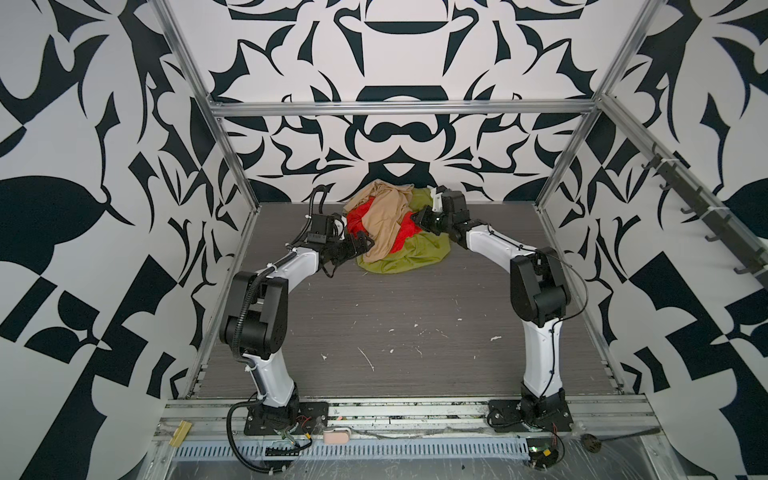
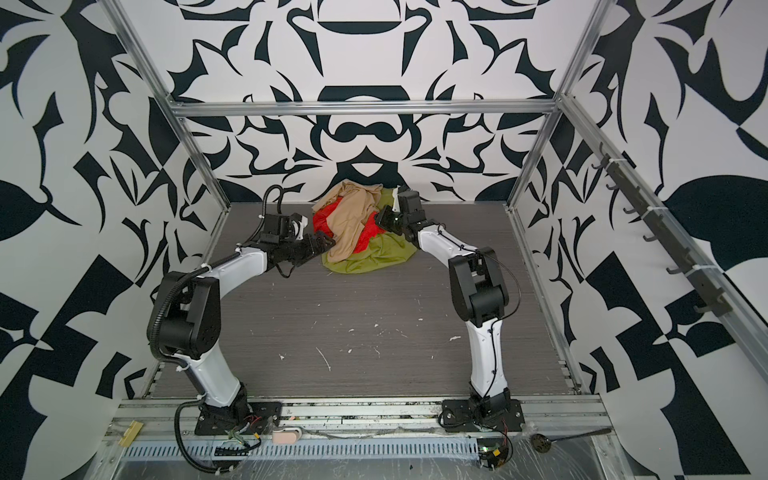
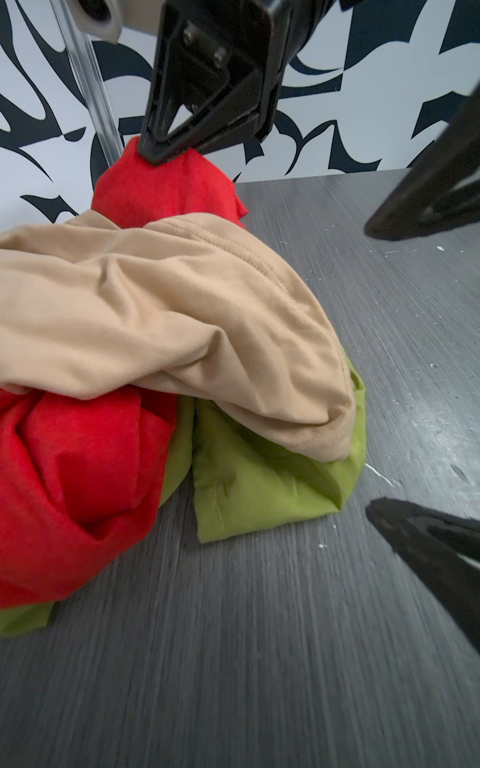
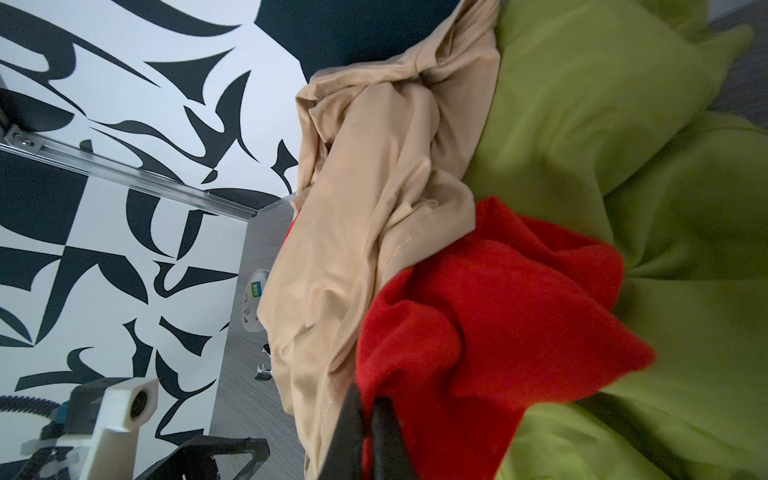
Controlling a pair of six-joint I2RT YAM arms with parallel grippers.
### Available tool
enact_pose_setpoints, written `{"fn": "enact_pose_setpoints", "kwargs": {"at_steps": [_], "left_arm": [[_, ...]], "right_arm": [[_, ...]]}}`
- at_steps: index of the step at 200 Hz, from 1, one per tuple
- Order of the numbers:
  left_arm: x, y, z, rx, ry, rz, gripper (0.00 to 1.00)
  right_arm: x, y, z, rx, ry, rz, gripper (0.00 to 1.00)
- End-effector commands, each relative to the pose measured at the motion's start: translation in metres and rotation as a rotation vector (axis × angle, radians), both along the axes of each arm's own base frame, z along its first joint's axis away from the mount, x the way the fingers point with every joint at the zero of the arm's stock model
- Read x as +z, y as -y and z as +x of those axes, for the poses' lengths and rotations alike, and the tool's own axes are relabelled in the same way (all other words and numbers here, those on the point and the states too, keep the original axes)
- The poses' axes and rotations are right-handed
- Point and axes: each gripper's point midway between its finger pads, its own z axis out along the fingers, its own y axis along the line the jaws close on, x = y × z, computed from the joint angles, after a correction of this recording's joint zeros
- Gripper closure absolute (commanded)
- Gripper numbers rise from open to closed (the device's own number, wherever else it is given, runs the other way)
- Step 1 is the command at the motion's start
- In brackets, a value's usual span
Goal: Pick out a specific cloth from the pile
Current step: 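Close the right gripper on the red cloth while the left gripper presses the pile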
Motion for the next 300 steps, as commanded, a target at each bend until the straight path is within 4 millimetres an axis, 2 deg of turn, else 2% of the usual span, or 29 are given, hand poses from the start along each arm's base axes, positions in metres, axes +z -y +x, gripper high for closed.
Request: {"fn": "enact_pose_setpoints", "kwargs": {"at_steps": [1, 44, 148, 211, 300], "left_arm": [[0.003, 0.000, -0.003, -0.004, 0.002, -0.016, 0.01], [0.006, 0.000, -0.002, -0.006, 0.009, -0.020, 0.01], [0.013, 0.000, -0.002, -0.009, 0.022, -0.025, 0.01], [0.024, 0.000, -0.002, -0.005, 0.044, -0.034, 0.01], [0.025, 0.000, -0.006, -0.010, 0.049, -0.037, 0.01]], "right_arm": [[0.045, -0.001, 0.000, -0.003, 0.103, 0.027, 1.00], [0.059, -0.003, 0.001, -0.005, 0.120, 0.040, 1.00], [0.113, -0.006, -0.005, -0.003, 0.207, 0.068, 1.00], [0.132, -0.007, -0.010, -0.001, 0.237, 0.077, 1.00], [0.161, -0.003, -0.018, -0.009, 0.286, 0.091, 1.00]]}}
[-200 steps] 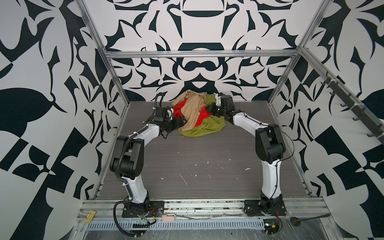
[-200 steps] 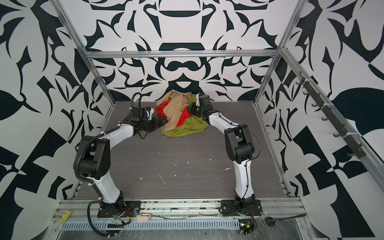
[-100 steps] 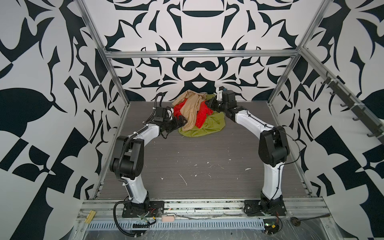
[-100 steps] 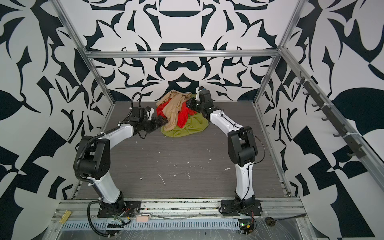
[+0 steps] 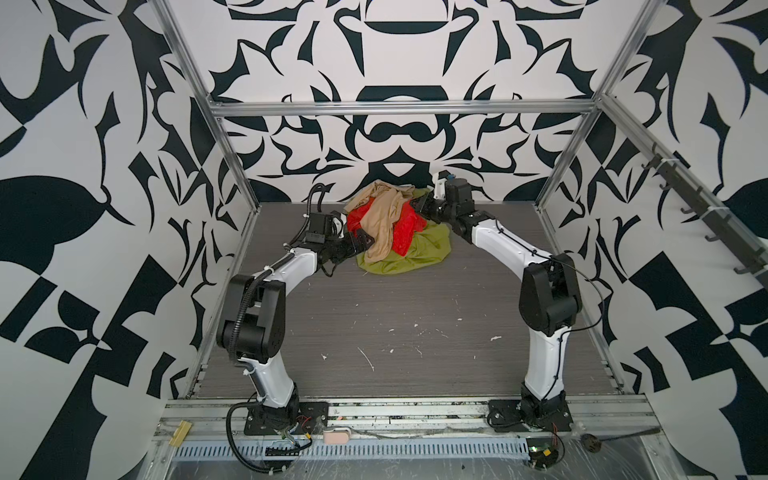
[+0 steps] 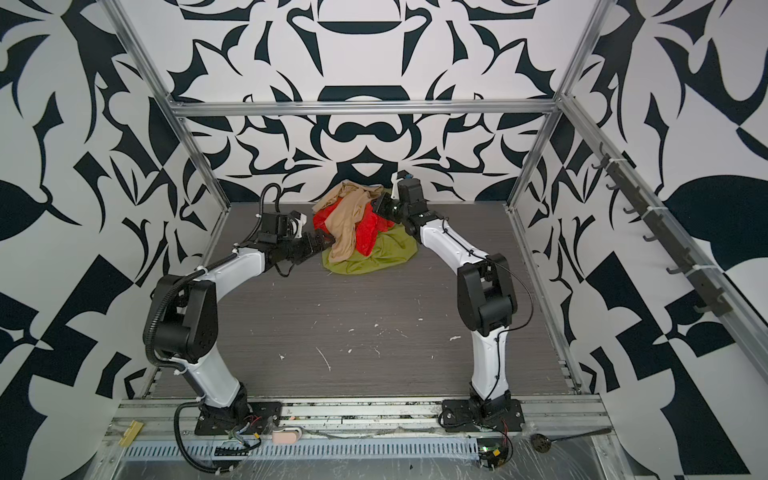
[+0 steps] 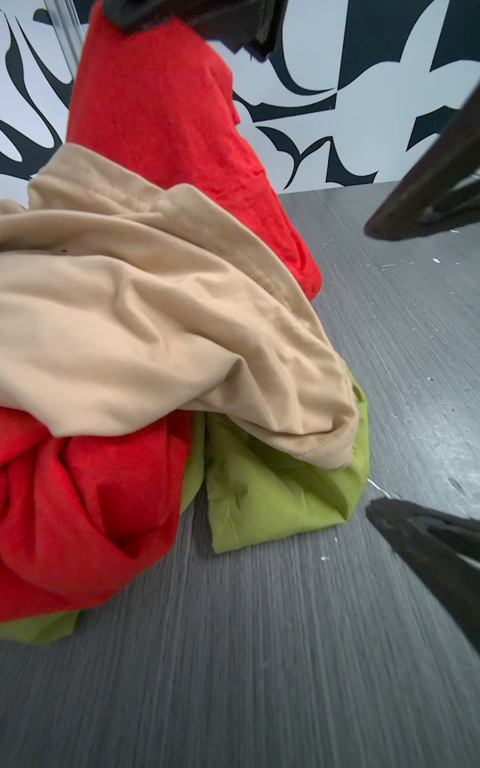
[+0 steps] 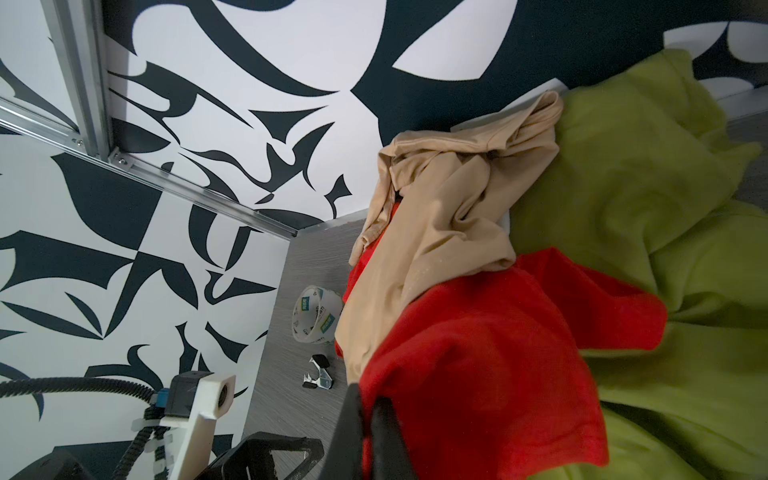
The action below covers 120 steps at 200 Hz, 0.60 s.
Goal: Pick out a specific cloth from the pile
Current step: 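Close the right gripper on the red cloth while the left gripper presses the pile, then lift the red cloth upward with the right gripper while the left gripper grasps it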
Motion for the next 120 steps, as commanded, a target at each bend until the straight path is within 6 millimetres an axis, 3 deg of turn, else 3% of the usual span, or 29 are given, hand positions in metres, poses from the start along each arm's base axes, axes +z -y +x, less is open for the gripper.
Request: {"fn": "enact_pose_setpoints", "kwargs": {"at_steps": [1, 120], "left_arm": [[0.011, -0.001, -0.004, -0.004, 0.022, -0.016, 0.01], [0.015, 0.000, -0.003, -0.010, 0.028, -0.024, 0.01]], "right_arm": [[0.085, 0.001, -0.008, -0.001, 0.178, 0.062, 1.00], [0.124, -0.002, -0.013, 0.004, 0.245, 0.068, 1.00]]}}
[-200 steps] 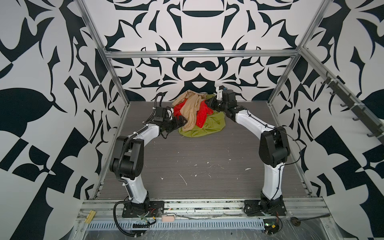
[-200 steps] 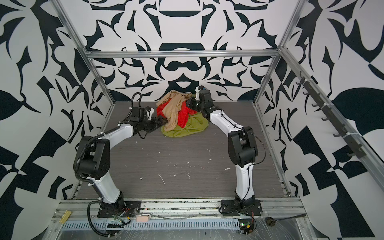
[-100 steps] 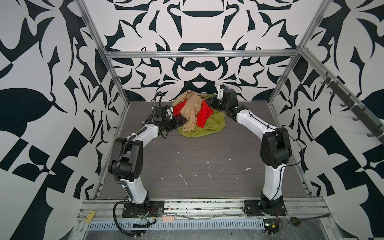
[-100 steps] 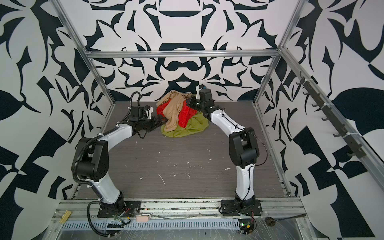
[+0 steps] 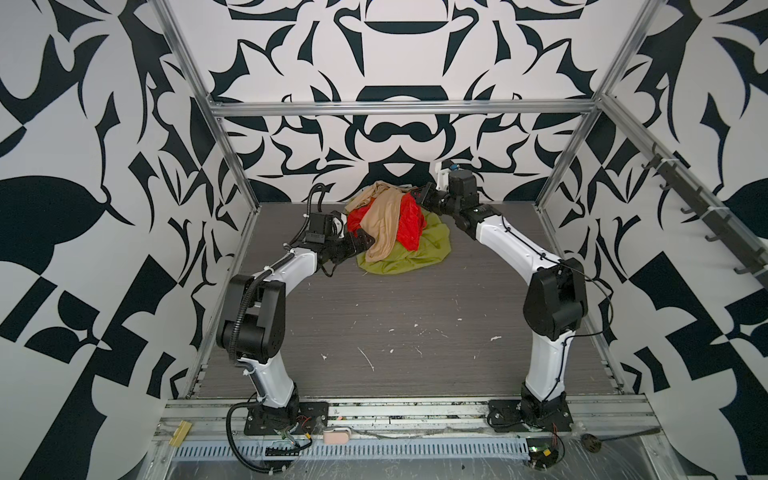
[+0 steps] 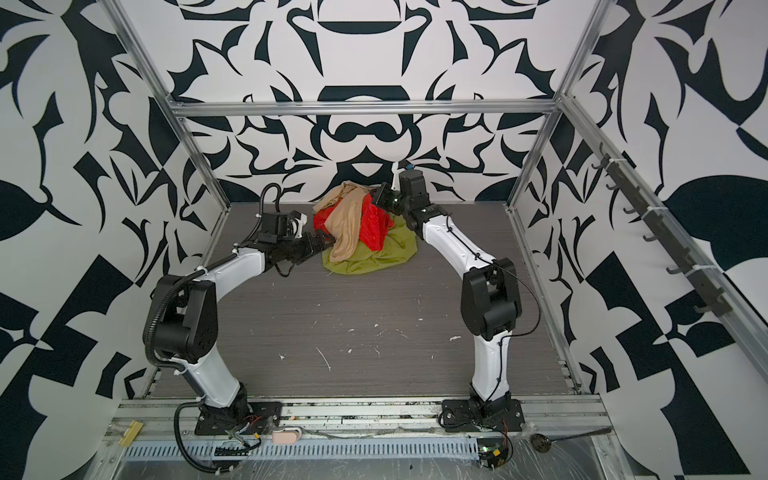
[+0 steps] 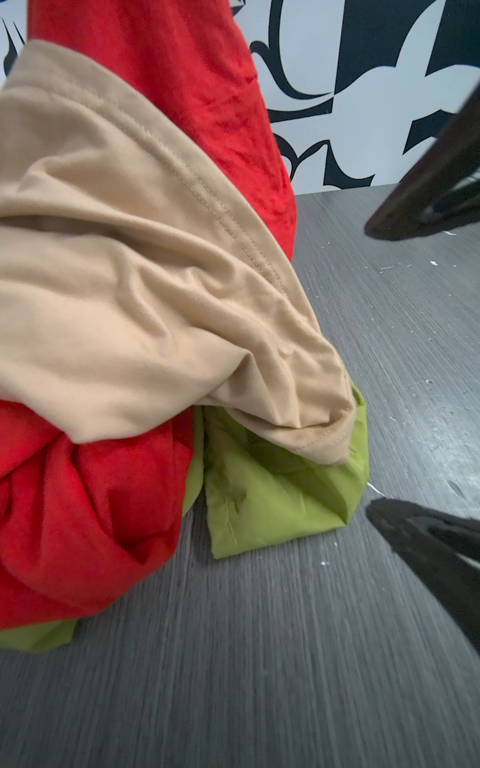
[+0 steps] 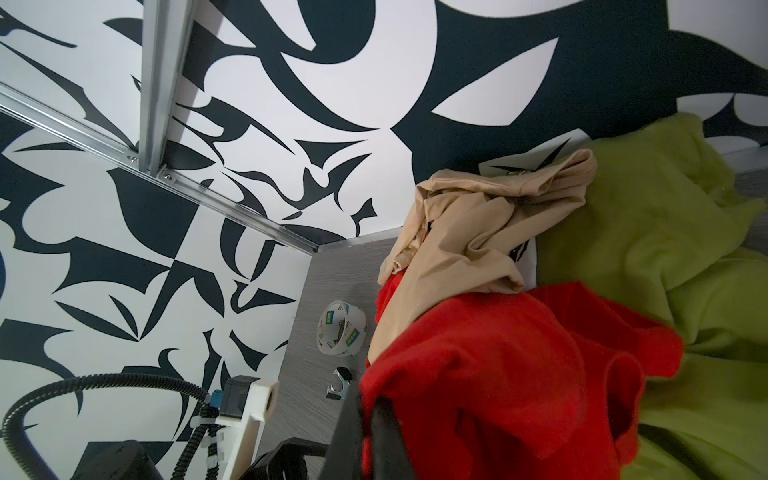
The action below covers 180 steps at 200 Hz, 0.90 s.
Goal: Pick out a specific cloth from the pile
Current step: 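Lift the red cloth upward with the right gripper while the left gripper grasps it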
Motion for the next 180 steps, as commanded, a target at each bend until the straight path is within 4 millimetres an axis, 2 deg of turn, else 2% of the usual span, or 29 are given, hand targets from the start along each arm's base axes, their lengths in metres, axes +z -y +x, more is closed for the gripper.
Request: {"fn": "enact_pose_setpoints", "kwargs": {"at_steps": [1, 180], "left_arm": [[0.015, -0.001, -0.002, -0.005, 0.029, -0.019, 0.01], [0.018, -0.007, -0.005, 0.007, 0.038, -0.021, 0.01]], "right_arm": [[0.080, 0.001, -0.008, 0.000, 0.179, 0.049, 1.00], [0.142, 0.002, -0.001, -0.013, 0.287, 0.044, 1.00]]}}
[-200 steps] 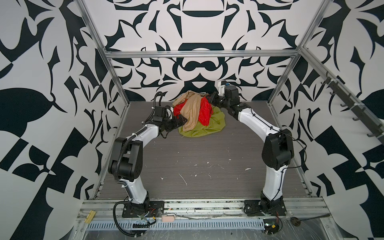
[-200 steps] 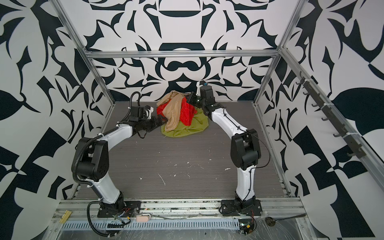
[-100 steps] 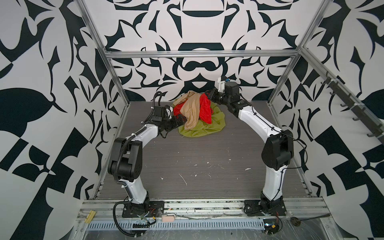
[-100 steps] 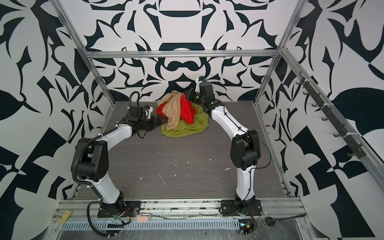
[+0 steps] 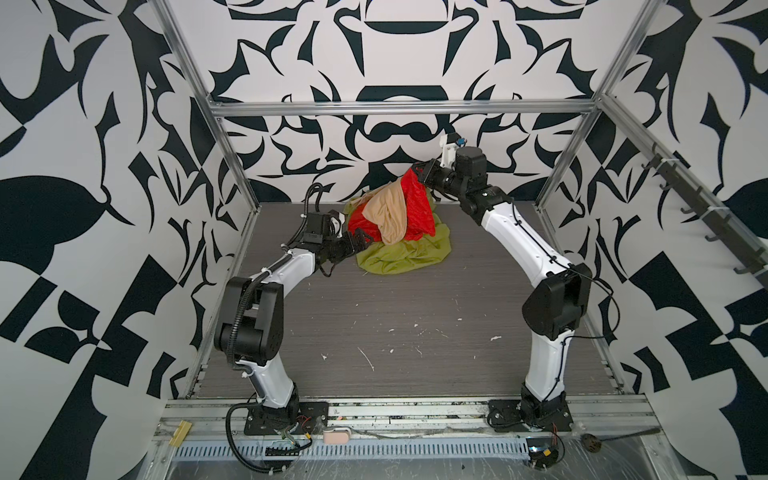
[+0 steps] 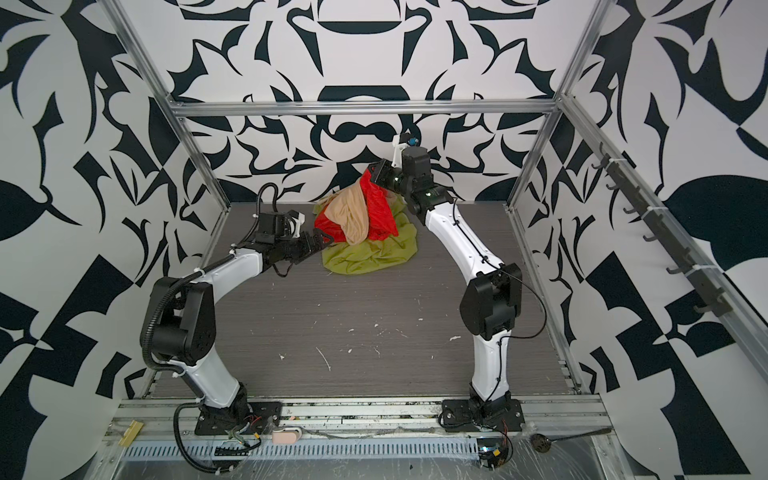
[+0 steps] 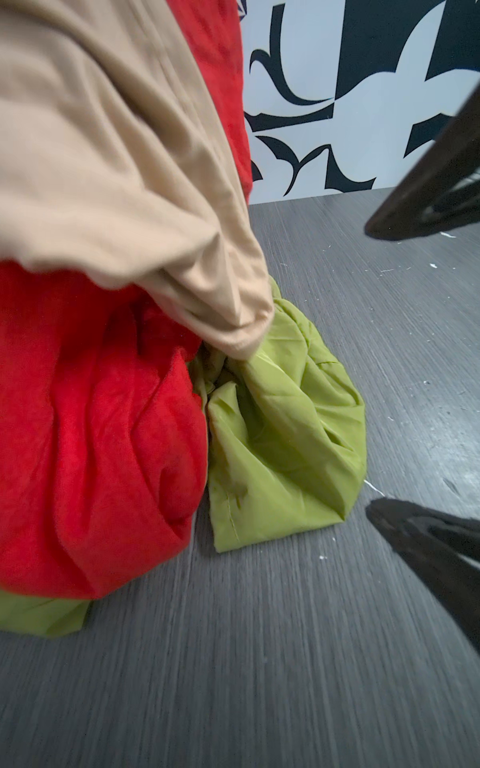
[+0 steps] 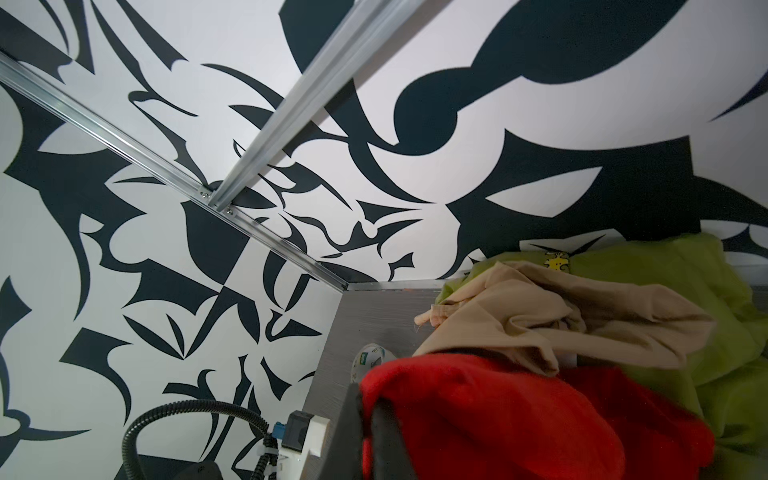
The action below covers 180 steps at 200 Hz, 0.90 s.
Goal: Pick out a specific cloth from the pile
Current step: 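Lift the red cloth upward with the right gripper while the left gripper grasps it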
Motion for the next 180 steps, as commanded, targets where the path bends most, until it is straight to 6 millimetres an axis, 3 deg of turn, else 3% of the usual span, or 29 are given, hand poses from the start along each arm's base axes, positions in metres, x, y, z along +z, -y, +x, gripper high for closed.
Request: {"fn": "enact_pose_setpoints", "kwargs": {"at_steps": [1, 59, 96, 180], "left_arm": [[0.013, -0.002, -0.003, 0.001, 0.026, -0.015, 0.01], [0.019, -0.001, -0.004, -0.002, 0.037, -0.034, 0.01], [0.043, 0.016, 0.000, -0.068, 0.086, -0.111, 0.01], [0.073, 0.047, 0.019, -0.131, 0.150, -0.214, 0.07]], "right_arm": [[0.050, 0.000, -0.005, -0.001, 0.132, 0.025, 1.00], [0.069, 0.002, -0.005, -0.008, 0.165, 0.022, 1.00], [0.071, 0.002, -0.005, -0.009, 0.168, 0.024, 1.00], [0.076, 0.005, -0.011, -0.008, 0.125, -0.009, 1.00]]}}
